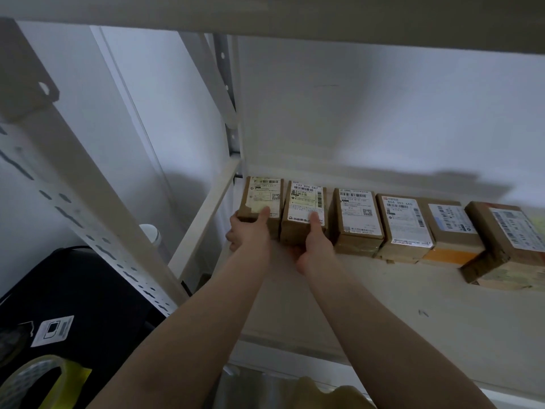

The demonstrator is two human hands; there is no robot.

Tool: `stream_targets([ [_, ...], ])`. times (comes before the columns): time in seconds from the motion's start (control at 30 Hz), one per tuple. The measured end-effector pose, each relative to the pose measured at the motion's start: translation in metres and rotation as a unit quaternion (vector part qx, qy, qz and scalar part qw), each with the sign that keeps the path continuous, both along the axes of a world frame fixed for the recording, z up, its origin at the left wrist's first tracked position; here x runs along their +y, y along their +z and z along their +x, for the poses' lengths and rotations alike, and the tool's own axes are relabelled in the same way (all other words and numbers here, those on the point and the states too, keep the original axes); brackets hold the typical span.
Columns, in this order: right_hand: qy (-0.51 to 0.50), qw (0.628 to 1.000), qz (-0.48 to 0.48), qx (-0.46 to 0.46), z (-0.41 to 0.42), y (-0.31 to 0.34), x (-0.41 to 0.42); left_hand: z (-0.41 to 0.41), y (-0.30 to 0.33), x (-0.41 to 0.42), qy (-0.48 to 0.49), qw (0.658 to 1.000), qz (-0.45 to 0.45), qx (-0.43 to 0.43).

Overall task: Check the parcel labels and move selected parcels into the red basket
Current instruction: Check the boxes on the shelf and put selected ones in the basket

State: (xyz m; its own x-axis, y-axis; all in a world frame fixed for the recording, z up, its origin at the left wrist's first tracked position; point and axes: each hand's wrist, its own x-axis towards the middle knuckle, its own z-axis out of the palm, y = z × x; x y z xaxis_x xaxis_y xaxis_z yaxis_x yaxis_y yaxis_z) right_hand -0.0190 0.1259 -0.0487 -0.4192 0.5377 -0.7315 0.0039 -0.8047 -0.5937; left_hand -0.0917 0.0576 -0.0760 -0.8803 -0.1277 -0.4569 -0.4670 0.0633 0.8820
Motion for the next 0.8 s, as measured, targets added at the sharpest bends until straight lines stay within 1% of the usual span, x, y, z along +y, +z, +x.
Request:
stream_targets([
  [0.07, 0.018, 1.0, 0.013, -0.022, -0.005, -0.005, 0.0, -0.008, -0.01, -0.003, 0.0, 0.999, 0.036, 0.004],
  [0.13, 0.046, 0.998, 0.03, -0.039, -0.002, 0.003, -0.002, -0.014, -0.013, -0.008, 0.005, 0.998, 0.068, 0.004],
  [0.27, 0.125, 0.984, 0.106, -0.064, 0.007, 0.005, 0.0, -0.02, -0.009, -0.021, 0.01, 0.995, 0.099, -0.002],
  [0.37, 0.156, 0.974, 0.145, -0.076, 0.01, 0.0, 0.0, -0.017, -0.011, -0.024, 0.009, 0.995, 0.102, 0.004],
  [0.57, 0.187, 0.963, 0.174, -0.081, 0.019, -0.008, 0.007, -0.013, -0.013, -0.02, -0.007, 0.996, 0.091, -0.003],
  [0.7, 0.213, 0.949, 0.208, -0.099, 0.025, -0.011, 0.011, -0.01, -0.014, -0.017, -0.025, 0.997, 0.077, -0.006],
  [0.8, 0.212, 0.949, 0.211, -0.1, 0.025, -0.011, 0.012, -0.01, -0.014, -0.017, -0.033, 0.997, 0.063, -0.011],
])
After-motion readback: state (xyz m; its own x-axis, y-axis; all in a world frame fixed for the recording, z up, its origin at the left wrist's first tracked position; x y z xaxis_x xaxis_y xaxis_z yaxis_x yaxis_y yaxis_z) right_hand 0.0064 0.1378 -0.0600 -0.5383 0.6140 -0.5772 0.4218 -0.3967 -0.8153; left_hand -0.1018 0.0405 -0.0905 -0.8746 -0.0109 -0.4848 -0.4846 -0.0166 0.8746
